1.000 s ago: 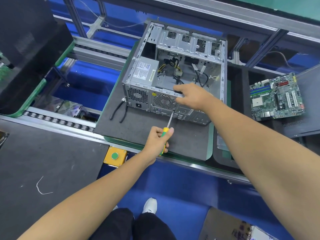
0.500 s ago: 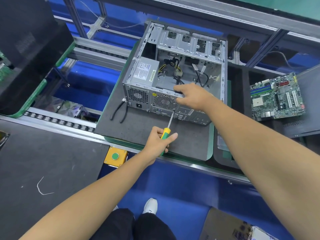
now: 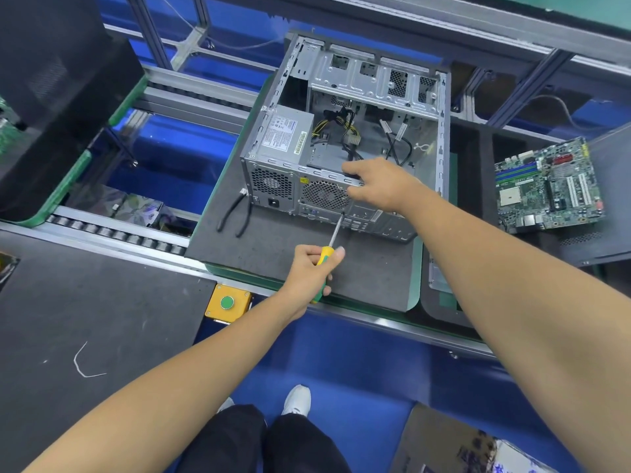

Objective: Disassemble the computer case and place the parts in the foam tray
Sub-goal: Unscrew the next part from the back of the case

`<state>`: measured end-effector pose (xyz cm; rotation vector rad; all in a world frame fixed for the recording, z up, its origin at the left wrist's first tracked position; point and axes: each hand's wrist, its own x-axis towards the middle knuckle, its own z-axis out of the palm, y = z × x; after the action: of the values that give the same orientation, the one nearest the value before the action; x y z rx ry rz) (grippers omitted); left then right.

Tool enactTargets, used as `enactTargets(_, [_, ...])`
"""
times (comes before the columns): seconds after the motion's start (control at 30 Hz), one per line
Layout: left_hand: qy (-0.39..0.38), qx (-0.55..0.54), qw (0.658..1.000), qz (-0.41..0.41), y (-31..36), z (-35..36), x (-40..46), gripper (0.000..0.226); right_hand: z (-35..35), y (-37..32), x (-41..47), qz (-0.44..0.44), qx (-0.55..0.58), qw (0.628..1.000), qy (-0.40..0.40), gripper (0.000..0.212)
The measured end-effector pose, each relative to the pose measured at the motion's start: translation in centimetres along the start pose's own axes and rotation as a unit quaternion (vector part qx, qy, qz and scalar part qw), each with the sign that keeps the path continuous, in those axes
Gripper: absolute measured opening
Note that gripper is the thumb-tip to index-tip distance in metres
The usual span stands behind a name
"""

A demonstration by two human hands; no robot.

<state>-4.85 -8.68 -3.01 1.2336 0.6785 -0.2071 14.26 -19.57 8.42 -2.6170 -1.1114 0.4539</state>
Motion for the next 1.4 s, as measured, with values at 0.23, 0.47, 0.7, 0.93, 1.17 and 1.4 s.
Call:
enactTargets(0.23, [-0.051,-0.009,0.998,-0.046,0.1,-0.9,0.5,0.044,0.1,0.2,0.2,0.003,-0.006,1.0,-0.002,0.018])
enactTargets(0.47, [-0.034,0.004,0.999,-0.022,0.3,-0.4,0.6,0.045,0.2,0.4,0.2,0.004,-0.001,1.0,-0.001,0.018])
enactTargets(0.7, [-0.06,-0.021,0.998,-0.014,0.0,-0.7,0.4,0.04,0.2,0.3,0.3,0.005,-0.004,1.0,-0.003,0.02])
enactTargets(0.93, [-0.07,-0.066,0.993,-0.071,1.1,0.4,-0.1,0.043,0.3,0.4,0.4,0.005,-0.007,1.0,-0.003,0.018])
enactTargets(1.17, [-0.017,-0.035,0.999,0.0,0.3,-0.1,0.1,0.047,0.3,0.4,0.4,-0.008,-0.008,1.0,0.0,0.021])
enactTargets(1.4, [-0.082,-0.043,0.995,-0.047,1.3,0.6,0.2,0.04,0.3,0.5,0.4,-0.011,-0.018,1.0,0.0,0.022])
